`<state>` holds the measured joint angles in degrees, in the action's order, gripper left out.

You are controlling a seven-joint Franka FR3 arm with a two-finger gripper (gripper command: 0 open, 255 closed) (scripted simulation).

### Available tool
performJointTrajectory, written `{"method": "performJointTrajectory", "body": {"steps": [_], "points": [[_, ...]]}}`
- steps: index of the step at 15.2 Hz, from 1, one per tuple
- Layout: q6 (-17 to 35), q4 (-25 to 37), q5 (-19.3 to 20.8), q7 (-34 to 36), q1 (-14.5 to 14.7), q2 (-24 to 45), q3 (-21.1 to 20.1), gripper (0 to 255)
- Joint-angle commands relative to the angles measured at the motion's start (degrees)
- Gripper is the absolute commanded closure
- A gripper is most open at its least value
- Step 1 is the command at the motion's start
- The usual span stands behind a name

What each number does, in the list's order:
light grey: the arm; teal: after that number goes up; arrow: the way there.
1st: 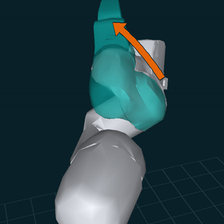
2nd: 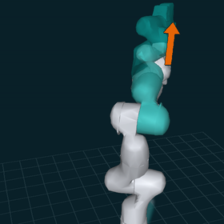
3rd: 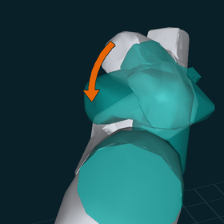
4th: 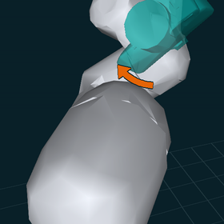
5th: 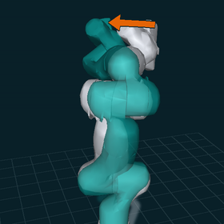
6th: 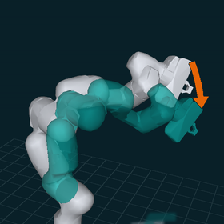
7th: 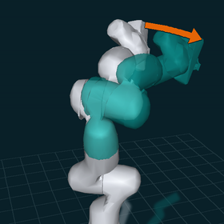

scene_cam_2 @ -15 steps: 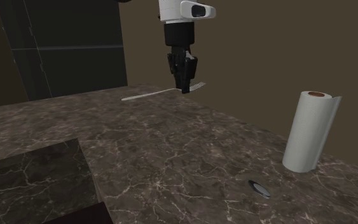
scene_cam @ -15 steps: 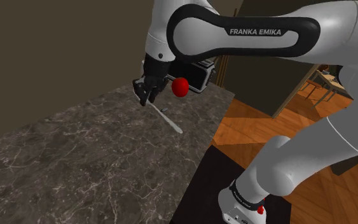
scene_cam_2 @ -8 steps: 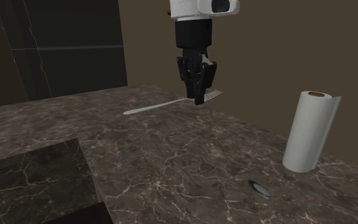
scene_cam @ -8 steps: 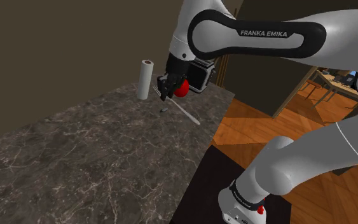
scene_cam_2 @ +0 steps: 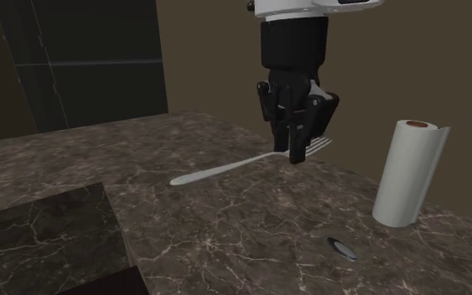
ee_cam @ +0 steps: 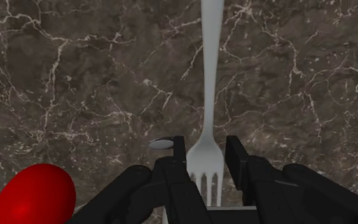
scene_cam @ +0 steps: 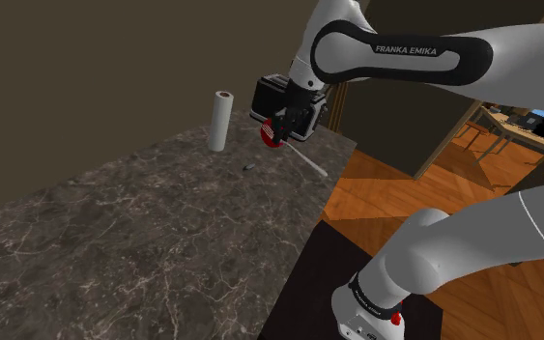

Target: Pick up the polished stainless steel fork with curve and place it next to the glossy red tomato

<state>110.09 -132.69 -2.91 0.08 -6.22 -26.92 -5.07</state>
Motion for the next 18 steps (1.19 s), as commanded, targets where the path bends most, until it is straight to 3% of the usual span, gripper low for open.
{"method": "performJointTrajectory", "body": {"steps": [1,9,16,18], "points": [[-0.24,-1.04,0.77,-3.10,-1.09,-1.19,2.30,255],[-0.41,-0.07,4.11,-14.39,-5.49,-0.25,11.05,255],[-0.33,4.68,6.12,-25.26,-9.07,4.50,19.27,255],[1.23,3.28,6.15,-25.31,-9.09,4.66,19.39,255]]}}
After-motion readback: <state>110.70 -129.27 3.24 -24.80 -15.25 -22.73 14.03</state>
